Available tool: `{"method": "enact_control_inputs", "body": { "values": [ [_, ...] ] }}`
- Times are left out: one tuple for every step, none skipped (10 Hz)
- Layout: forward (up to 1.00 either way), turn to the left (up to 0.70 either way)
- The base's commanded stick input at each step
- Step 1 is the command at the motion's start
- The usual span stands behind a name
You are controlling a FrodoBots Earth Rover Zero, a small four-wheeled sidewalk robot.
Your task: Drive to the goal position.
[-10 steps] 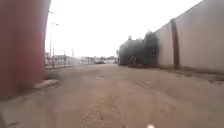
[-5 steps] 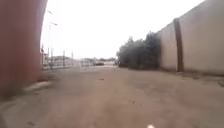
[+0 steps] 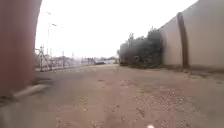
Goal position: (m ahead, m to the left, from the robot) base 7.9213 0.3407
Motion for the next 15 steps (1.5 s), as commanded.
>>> {"method": "enact_control_inputs", "body": {
  "values": [
    [0.70,0.02],
    [0.70,0.03],
    [0.70,0.07],
    [0.70,0.16],
    [0.70,0.05],
    [0.70,0.02],
    [0.70,0.00],
    [0.70,0.00],
    [0.70,0.00],
    [0.70,0.00],
    [0.70,0.00],
    [0.70,0.00],
    [0.70,0.00],
    [0.70,0.00],
    [0.70,0.00]
  ]
}}
